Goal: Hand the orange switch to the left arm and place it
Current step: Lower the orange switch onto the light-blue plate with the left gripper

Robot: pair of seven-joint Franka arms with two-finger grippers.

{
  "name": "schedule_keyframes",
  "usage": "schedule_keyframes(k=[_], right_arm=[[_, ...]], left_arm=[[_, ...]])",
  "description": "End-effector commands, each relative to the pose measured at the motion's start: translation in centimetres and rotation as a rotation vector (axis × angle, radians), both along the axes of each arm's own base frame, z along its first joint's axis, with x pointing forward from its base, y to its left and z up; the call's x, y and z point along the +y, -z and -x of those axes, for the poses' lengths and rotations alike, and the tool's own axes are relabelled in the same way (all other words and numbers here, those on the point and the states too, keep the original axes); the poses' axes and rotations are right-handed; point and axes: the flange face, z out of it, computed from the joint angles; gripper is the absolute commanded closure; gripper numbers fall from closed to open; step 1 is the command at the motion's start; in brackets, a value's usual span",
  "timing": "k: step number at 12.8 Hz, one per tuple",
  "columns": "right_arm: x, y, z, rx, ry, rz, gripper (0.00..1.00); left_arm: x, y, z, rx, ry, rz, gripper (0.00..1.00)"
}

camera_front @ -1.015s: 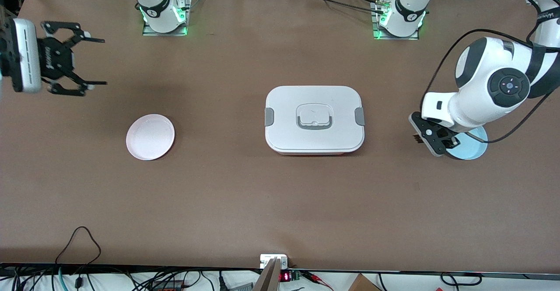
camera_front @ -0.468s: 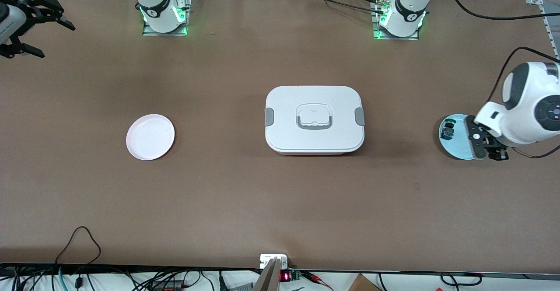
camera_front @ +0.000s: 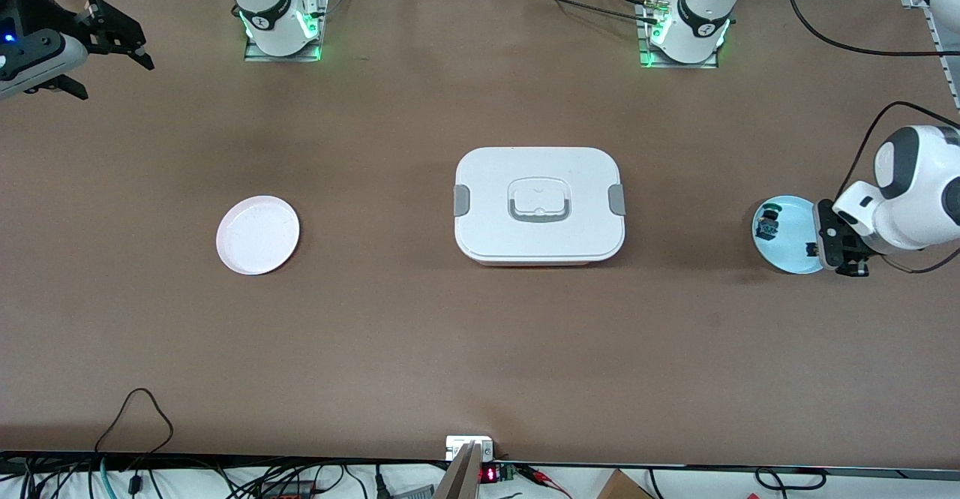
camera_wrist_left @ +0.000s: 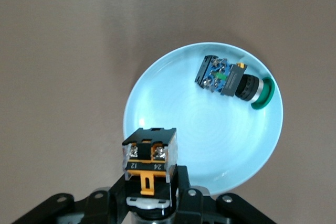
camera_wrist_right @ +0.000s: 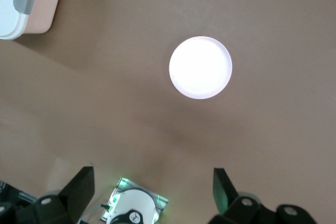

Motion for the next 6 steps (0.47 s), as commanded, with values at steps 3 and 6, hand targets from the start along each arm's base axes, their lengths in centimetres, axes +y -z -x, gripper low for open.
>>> schedule_keyframes(k=[3, 6], right_arm=[[-0.9, 6.4, 2.2, -0.051, 0.033, 0.019, 0.0], [-0.8, 8.0, 1.2, -0.054, 0.028, 0.028, 0.0]], left_arm=[[0.6, 3.4, 2.5, 0.026, 0.007, 0.033, 1.0], [1.4, 4.5, 2.9, 0.036, -0.007, 0.05, 1.0]])
